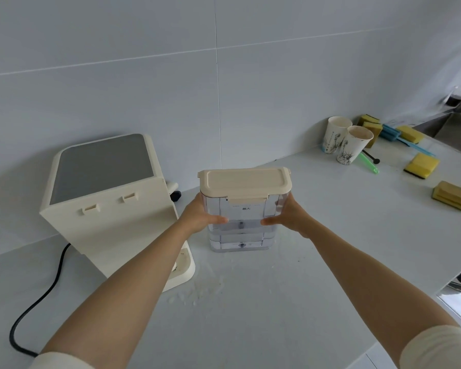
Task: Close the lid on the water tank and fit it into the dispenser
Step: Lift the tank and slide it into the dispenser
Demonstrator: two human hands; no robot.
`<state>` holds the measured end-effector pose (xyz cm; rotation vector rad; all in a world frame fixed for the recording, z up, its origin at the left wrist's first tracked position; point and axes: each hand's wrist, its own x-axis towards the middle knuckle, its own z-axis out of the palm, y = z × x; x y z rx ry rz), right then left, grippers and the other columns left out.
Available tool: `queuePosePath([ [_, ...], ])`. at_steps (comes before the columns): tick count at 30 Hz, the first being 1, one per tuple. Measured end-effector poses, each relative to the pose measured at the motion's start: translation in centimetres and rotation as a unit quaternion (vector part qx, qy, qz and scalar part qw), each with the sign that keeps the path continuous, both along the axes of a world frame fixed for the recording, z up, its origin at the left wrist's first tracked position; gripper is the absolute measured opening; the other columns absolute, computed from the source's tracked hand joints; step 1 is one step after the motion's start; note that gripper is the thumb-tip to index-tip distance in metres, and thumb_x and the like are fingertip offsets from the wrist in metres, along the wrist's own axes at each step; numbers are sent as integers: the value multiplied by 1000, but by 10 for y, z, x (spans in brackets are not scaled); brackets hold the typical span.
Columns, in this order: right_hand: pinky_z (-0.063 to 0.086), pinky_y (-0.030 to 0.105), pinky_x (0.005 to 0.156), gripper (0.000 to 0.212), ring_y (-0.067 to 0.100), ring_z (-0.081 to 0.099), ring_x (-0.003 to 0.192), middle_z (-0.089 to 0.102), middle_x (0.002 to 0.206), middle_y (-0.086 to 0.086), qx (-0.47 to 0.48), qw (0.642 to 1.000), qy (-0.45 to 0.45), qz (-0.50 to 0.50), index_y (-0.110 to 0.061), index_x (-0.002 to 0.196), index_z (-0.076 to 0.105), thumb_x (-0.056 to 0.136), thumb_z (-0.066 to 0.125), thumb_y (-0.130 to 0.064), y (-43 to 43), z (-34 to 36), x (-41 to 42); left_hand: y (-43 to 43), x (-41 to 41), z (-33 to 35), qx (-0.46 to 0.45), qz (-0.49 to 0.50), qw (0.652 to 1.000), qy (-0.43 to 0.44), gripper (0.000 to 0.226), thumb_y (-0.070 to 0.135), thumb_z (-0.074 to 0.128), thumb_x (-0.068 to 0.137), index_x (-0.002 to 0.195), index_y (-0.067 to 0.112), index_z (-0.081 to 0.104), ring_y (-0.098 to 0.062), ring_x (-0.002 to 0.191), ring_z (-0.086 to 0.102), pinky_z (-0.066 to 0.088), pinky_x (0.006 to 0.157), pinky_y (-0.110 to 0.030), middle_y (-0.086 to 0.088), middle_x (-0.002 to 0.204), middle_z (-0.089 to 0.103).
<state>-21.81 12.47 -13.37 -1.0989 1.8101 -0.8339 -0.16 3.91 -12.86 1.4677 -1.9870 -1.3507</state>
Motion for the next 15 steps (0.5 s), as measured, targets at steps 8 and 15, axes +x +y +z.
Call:
queuePosePath([
  [8,36,49,107,105,29,39,127,40,140,13,-7,1000,-6,3,-16,140,16,59,82,-12,3,2,2,7,4,5,6,5,1000,17,89,20,82,63,138,17,34,-20,132,39,31,102,-28,-1,141,46],
  [15,35,47,108,104,28,37,130,35,146,9,-27,999,11,29,-16,141,18,59,83,-14,8,20,6,22,13,25,-3,15,999,38,72,15,81,65,129,16,47,-13,112,50,35,91,-23,3,125,57],
])
